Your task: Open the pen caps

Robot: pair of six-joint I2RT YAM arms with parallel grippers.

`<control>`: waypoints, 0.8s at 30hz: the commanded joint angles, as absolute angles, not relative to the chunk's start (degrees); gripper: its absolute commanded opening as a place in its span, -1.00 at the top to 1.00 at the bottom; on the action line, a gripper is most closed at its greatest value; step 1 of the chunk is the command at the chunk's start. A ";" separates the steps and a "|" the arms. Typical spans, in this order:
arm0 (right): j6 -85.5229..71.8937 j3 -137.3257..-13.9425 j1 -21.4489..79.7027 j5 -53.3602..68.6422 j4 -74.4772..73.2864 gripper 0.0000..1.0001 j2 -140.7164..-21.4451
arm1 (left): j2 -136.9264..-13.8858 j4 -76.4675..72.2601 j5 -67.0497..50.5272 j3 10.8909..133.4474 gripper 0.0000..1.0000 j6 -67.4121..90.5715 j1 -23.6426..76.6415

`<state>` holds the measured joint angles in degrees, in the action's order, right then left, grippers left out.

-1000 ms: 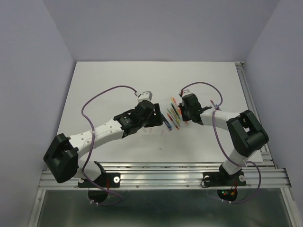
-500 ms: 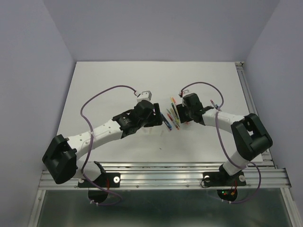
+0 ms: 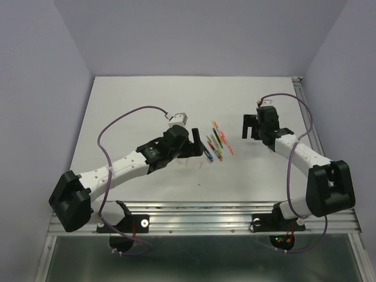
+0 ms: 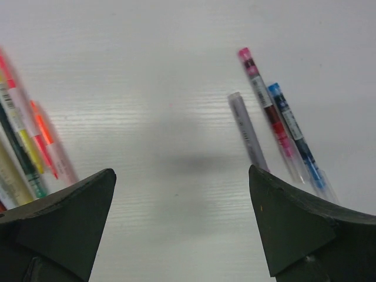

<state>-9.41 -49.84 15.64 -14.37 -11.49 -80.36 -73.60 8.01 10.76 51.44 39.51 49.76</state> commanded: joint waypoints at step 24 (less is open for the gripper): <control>-12.48 -54.67 1.76 -4.31 -12.75 -0.99 -93.51 | -66.18 6.33 11.78 46.41 -0.98 35.95 44.74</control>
